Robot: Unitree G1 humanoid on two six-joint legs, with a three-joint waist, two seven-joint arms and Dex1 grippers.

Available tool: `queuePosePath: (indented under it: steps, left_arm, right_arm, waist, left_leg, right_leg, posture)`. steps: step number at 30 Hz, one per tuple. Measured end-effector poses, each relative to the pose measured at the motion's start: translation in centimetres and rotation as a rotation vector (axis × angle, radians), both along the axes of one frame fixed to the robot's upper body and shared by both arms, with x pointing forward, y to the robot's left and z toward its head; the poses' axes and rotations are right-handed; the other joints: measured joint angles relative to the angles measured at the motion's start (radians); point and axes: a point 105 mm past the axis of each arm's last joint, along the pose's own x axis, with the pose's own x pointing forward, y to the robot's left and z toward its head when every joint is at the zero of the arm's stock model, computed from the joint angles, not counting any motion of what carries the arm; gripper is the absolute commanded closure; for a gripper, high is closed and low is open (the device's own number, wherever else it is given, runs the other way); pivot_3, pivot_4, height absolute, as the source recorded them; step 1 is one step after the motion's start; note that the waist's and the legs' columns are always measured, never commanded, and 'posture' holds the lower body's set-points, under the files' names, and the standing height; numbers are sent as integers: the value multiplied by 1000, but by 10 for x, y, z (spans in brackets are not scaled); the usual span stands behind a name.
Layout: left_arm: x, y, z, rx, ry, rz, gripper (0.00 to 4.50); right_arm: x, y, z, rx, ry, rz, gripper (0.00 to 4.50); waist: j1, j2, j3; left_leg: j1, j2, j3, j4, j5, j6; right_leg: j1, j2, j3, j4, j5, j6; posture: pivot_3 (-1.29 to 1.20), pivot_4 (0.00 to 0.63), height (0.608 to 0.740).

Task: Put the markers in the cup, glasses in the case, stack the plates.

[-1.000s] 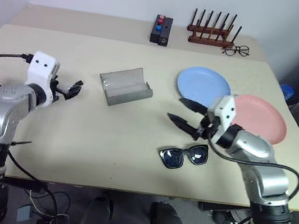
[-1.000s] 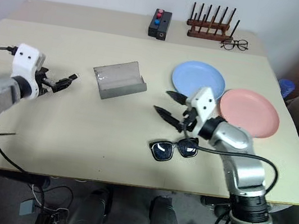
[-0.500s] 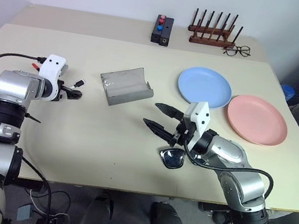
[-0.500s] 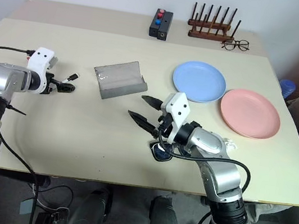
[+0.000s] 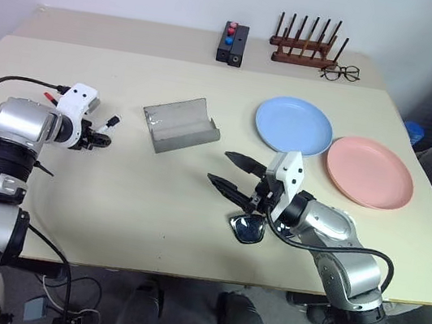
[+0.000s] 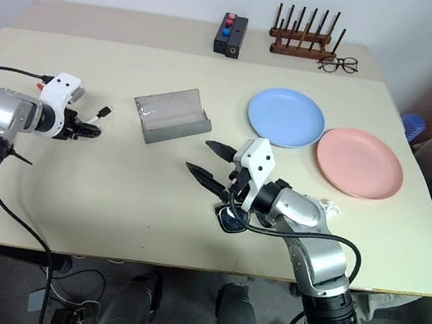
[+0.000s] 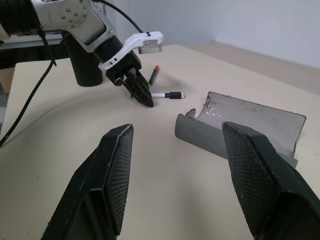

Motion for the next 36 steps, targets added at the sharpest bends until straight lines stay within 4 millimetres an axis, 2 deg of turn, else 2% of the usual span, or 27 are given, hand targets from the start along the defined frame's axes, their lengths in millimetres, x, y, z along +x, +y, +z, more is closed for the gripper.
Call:
queuePosePath:
  steps: [2,6,9,11,15,18,21,24,28,31,36]
  left_arm:
    - [0,1,0,3,0,3,4364]
    - [1,1,2,2,-23,-2,4446]
    - [9,-3,12,-35,-129,-4,4446]
    - [16,-3,33,-34,-266,-5,4446]
    - [21,3,92,-32,-591,47,4446]
    - [8,24,134,-31,-835,170,4446]
    - [-17,57,155,45,-993,339,4446]
    - [-44,85,155,127,-1064,482,4446]
    - [-72,105,146,189,-1109,582,4446]
    - [-85,111,134,198,-1109,624,4446]
    - [-103,112,113,166,-1116,669,4446]
  right_arm:
    - [-1,1,1,-3,-3,12,1645]
    - [-6,5,0,-23,2,70,1645]
    - [-10,7,-3,-54,-1,114,1645]
    - [-13,11,-2,-71,-23,146,1645]
    - [-13,20,5,-97,-85,190,1645]
    - [-11,26,10,-80,-104,209,1645]
    - [-10,32,19,-60,-127,219,1645]
    - [-9,37,25,-28,-134,229,1645]
    - [-7,44,35,43,-123,247,1645]
    - [-7,46,44,87,-124,256,1645]
    - [-5,47,42,88,-112,256,1645]
  waist:
    - [0,0,0]
    - [1,0,0]
    - [4,-1,1]
    - [4,-1,1]
    - [2,-1,1]
    - [-4,-1,1]
    - [-2,-1,1]
    - [1,-2,0]
    - [7,-3,-1]
    - [11,-4,-1]
    - [9,-5,-1]
  left_leg:
    - [0,0,0,0,0,0]
    - [0,0,0,0,0,0]
    - [-1,0,0,1,0,0]
    - [-1,0,0,1,0,0]
    - [0,0,0,1,0,0]
    - [0,0,0,0,0,0]
    - [2,0,0,0,0,0]
    - [2,0,0,0,0,0]
    - [2,0,0,1,1,-1]
    - [2,0,0,1,1,-1]
    - [2,0,0,0,1,-2]
  right_leg:
    - [0,0,0,0,0,0]
    - [0,0,0,1,0,0]
    - [-1,0,0,1,0,0]
    - [-1,0,0,2,0,0]
    - [-1,0,0,3,0,1]
    - [-2,0,0,5,0,1]
    - [-2,0,0,7,0,1]
    - [-1,0,0,7,0,1]
    - [0,-1,0,6,0,1]
    - [0,-1,0,6,0,1]
    - [0,-1,0,6,0,0]
  posture:
    - [0,150,738]
    - [0,150,738]
    - [0,150,738]
    - [0,150,738]
    - [0,150,738]
    - [0,150,738]
    - [0,150,738]
    - [0,150,738]
    - [0,150,738]
    - [0,150,738]
    - [0,150,738]
